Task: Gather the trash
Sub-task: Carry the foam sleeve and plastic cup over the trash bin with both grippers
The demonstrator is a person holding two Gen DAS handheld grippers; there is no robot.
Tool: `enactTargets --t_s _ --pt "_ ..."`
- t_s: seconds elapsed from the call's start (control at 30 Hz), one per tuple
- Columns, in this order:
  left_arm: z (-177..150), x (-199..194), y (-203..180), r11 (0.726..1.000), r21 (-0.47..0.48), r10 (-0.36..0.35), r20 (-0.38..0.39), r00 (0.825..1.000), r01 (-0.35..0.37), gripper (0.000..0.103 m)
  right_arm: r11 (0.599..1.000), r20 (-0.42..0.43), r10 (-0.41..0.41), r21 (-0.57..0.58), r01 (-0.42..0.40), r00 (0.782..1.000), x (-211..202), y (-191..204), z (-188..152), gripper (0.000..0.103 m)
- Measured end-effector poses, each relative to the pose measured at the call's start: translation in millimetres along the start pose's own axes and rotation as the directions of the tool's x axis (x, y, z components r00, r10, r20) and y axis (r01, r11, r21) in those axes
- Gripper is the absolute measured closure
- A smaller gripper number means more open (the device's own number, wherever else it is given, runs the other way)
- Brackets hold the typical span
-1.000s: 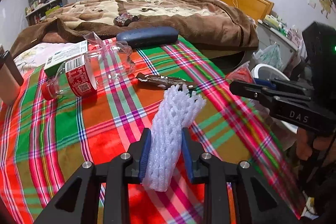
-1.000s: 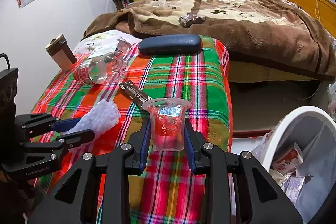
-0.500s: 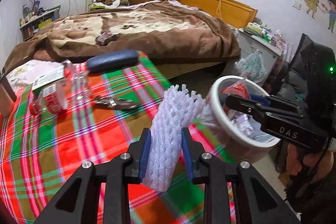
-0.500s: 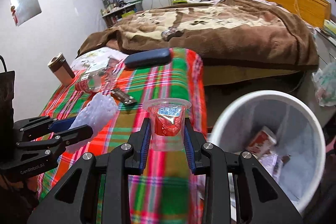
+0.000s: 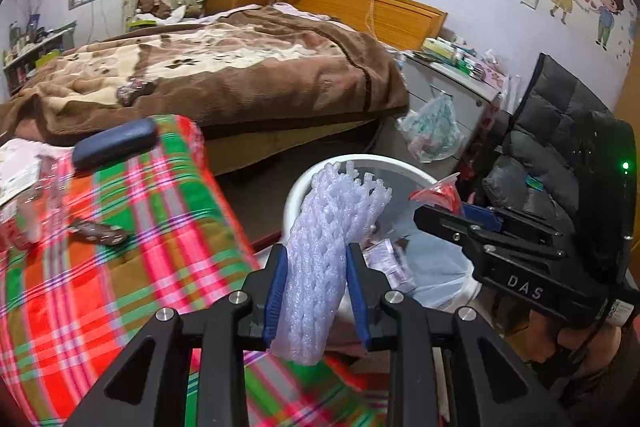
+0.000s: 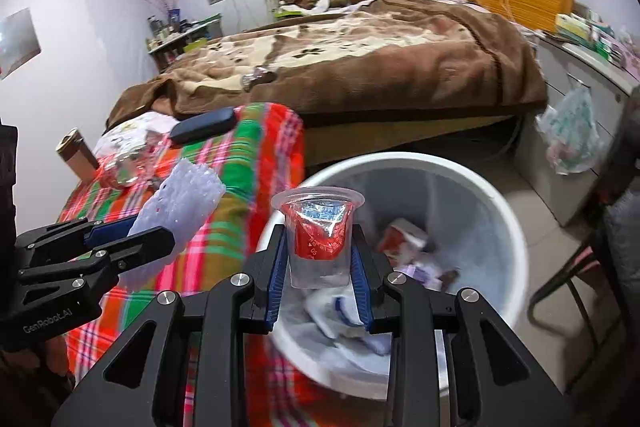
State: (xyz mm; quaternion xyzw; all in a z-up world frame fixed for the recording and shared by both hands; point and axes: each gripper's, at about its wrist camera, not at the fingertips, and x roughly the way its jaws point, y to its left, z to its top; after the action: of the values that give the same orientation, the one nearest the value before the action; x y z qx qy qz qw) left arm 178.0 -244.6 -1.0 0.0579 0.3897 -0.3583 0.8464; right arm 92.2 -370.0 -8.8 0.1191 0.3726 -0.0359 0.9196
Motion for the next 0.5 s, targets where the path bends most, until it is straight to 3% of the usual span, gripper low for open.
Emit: enactTargets --t_s 0.17,0.5 --pt "6.5 24.4 -19.0 1.0 0.007 -0.027 -0.027 0.999 0.027 0.072 0.998 -0.024 -0.057 0.009 0.057 0.998 5.9 -21.7 -3.7 0.072" --pt "17.3 70.6 -43.0 0.998 0.01 -0.06 -0.076 0.995 0.061 0.072 0.995 -0.078 -0.092 0.039 0.096 0.993 22.6 -55.0 -11.5 0.072"
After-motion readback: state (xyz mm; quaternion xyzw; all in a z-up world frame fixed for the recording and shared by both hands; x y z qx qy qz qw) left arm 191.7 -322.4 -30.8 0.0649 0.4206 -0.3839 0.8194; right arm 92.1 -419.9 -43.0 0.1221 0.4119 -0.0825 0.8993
